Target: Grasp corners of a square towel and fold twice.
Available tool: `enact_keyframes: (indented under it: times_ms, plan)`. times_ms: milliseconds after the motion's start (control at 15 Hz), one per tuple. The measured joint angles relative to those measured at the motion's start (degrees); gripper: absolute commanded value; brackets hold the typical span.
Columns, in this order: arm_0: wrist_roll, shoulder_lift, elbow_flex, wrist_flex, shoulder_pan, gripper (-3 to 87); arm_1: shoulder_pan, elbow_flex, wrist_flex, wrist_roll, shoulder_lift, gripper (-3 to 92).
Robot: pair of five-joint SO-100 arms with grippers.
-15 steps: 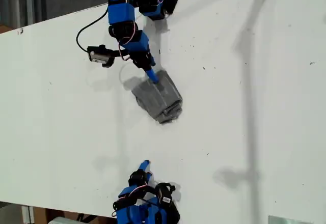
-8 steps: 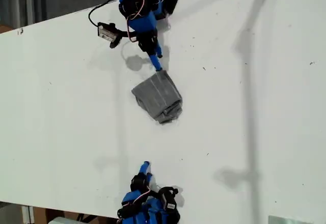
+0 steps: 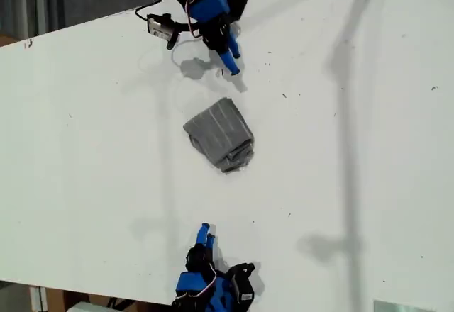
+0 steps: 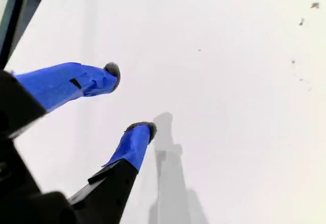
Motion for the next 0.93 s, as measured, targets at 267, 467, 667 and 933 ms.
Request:
enact_keyframes:
  times_ms: [267, 467, 667, 933]
  plan:
    - [14.0, 0.1, 0.0, -0.2, 5.2, 17.3, 7.1, 0.0, 2.6, -12.0, 0.2, 23.4]
    - [17.8, 0.1, 0.0, -0.2, 5.1, 17.3, 8.1, -0.1, 2.8, -16.6, 0.2, 22.1]
    - [17.8, 0.1, 0.0, -0.2, 8.3, 17.3, 8.0, -0.1, 2.8, -16.9, 0.2, 21.9]
    - [17.8, 0.1, 0.0, -0.2, 10.9, 17.3, 8.0, -0.1, 2.8, -16.9, 0.2, 21.8]
